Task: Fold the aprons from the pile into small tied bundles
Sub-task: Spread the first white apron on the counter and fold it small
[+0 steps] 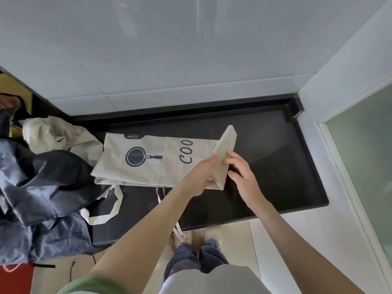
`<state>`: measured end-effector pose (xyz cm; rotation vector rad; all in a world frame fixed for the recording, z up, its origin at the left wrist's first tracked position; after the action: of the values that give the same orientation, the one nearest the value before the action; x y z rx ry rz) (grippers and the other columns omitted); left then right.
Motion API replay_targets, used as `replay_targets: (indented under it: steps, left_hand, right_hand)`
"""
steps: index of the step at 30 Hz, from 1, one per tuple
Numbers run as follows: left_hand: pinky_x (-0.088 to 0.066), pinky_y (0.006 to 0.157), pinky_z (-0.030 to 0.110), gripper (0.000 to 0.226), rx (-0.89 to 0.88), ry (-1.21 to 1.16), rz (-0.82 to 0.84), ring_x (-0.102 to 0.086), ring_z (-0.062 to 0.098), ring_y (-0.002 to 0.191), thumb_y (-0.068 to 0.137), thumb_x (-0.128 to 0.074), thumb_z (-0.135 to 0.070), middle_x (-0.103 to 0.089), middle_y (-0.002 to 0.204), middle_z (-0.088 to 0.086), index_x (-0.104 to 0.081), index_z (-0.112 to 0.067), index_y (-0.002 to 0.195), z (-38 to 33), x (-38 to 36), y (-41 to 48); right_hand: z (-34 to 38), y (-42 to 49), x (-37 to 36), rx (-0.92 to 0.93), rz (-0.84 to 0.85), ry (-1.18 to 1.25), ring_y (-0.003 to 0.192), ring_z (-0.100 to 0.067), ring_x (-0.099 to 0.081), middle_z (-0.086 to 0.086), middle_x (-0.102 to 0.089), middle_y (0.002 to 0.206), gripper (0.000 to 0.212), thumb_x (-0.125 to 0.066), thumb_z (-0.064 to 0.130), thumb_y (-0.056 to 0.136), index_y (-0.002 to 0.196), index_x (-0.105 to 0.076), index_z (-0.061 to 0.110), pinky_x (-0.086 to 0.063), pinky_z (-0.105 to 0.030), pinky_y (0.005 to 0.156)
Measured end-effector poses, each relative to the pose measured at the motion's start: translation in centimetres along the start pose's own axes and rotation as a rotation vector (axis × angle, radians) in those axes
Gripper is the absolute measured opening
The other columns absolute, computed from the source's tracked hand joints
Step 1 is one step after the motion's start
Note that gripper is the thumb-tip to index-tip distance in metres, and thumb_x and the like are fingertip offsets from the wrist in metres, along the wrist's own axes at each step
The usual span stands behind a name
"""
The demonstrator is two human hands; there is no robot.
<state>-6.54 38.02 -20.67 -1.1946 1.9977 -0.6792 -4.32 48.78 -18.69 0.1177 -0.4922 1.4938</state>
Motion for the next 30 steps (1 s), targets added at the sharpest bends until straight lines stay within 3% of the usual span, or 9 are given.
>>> replay_targets:
  steps: [2,4,6,11,18,20,23,27,30]
  left_hand:
    - [-0.049,0.097,0.046,0.046,-0.011,-0.202,0.101,-0.056,0.028,0.112,0.102,-0.034,-0.044,-0.056,0.123,0.014,-0.044,-0.014,0.135,1.2,0.5,-0.6]
    - [-0.049,0.097,0.043,0.04,-0.032,-0.292,0.078,-0.058,0.026,0.11,0.103,-0.035,-0.04,-0.058,0.122,0.011,-0.045,-0.015,0.133,1.8,1.9,-1.5]
    - [-0.052,0.093,0.039,0.029,-0.058,-0.299,-0.001,-0.059,0.025,0.108,0.103,-0.04,-0.03,-0.06,0.119,0.01,-0.048,-0.015,0.126,2.1,3.7,-2.0]
    - [-0.054,0.091,0.039,0.022,-0.103,0.079,-0.208,-0.059,0.023,0.108,0.099,-0.049,-0.023,-0.06,0.117,0.009,-0.054,-0.014,0.118,1.5,7.7,-2.2]
    - [-0.056,0.082,0.047,0.019,-0.13,0.554,-0.339,-0.064,0.028,0.091,0.092,-0.053,-0.018,-0.066,0.094,0.01,-0.06,-0.014,0.108,0.9,9.9,-1.8]
    - [-0.054,0.07,0.032,0.013,-0.17,0.656,-0.39,-0.059,0.017,0.077,0.094,-0.052,-0.02,-0.061,0.084,0.001,-0.057,-0.013,0.103,0.5,10.1,-2.0]
    - [-0.035,0.05,0.013,0.007,-0.247,0.745,-0.456,-0.049,0.006,0.066,0.097,-0.047,-0.02,-0.053,0.078,-0.007,-0.052,-0.016,0.1,-0.2,9.7,-2.5]
    - [-0.044,0.062,0.026,0.017,-0.326,0.879,-0.524,-0.056,0.021,0.081,0.099,-0.047,-0.02,-0.058,0.089,0.001,-0.05,-0.012,0.114,-1.3,9.5,-3.0]
    - [-0.049,0.078,0.032,0.037,-0.469,1.298,-0.646,-0.056,0.024,0.089,0.086,-0.068,-0.017,-0.059,0.1,0.007,-0.053,-0.008,0.119,-2.2,9.2,-3.0]
  right_hand:
    - [0.5,0.2,-0.6,0.046,-0.067,-0.102,0.125,-0.003,-0.041,0.025,-0.043,0.13,0.025,-0.049,0.005,0.097,0.106,-0.051,0.028,-0.038,-0.025,0.109]
    - [1.2,0.7,-2.0,0.035,-0.071,-0.177,0.126,0.0,-0.037,0.014,-0.04,0.14,0.023,-0.047,0.017,0.1,0.121,-0.046,0.025,-0.038,-0.021,0.108]
    - [1.6,1.2,-3.7,0.026,-0.039,-0.27,0.132,0.0,-0.028,0.006,-0.028,0.151,0.04,-0.04,0.031,0.102,0.141,-0.032,0.024,-0.03,-0.018,0.107]
    - [0.9,2.2,-7.9,0.082,0.072,-0.751,0.149,-0.019,0.008,-0.002,0.002,0.162,0.067,0.005,0.049,0.092,0.152,0.007,0.019,0.0,-0.04,0.121]
    - [-0.9,2.8,-9.6,0.062,0.082,-0.998,0.144,-0.02,0.02,-0.002,0.009,0.161,0.066,0.019,0.051,0.09,0.148,0.015,0.022,0.017,-0.038,0.114]
    - [-1.0,2.9,-9.7,0.07,0.068,-1.015,0.146,-0.021,0.012,-0.002,0.001,0.161,0.065,0.017,0.052,0.094,0.15,0.009,0.021,0.012,-0.04,0.116]
    - [-1.2,2.9,-9.3,0.042,0.029,-1.022,0.147,-0.024,0.003,-0.006,-0.006,0.161,0.065,0.003,0.049,0.098,0.153,-0.003,0.016,0.005,-0.042,0.116]
    - [-1.3,3.0,-8.8,-0.002,0.019,-0.991,0.145,-0.021,0.016,-0.005,0.01,0.16,0.063,0.008,0.05,0.095,0.148,0.016,0.017,0.012,-0.037,0.115]
    - [-1.1,3.2,-8.8,-0.032,0.069,-0.909,0.144,-0.017,0.022,-0.003,0.016,0.16,0.058,-0.014,0.04,0.104,0.145,0.021,0.018,0.007,-0.04,0.12]
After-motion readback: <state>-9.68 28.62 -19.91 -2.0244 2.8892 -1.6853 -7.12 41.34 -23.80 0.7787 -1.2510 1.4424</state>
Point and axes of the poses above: each hand's wrist, its own y-axis towards the middle knuckle, its own x-axis out of the back of the hand, z = x × y, the point moved 9 cm from there along y, towards the middle knuckle
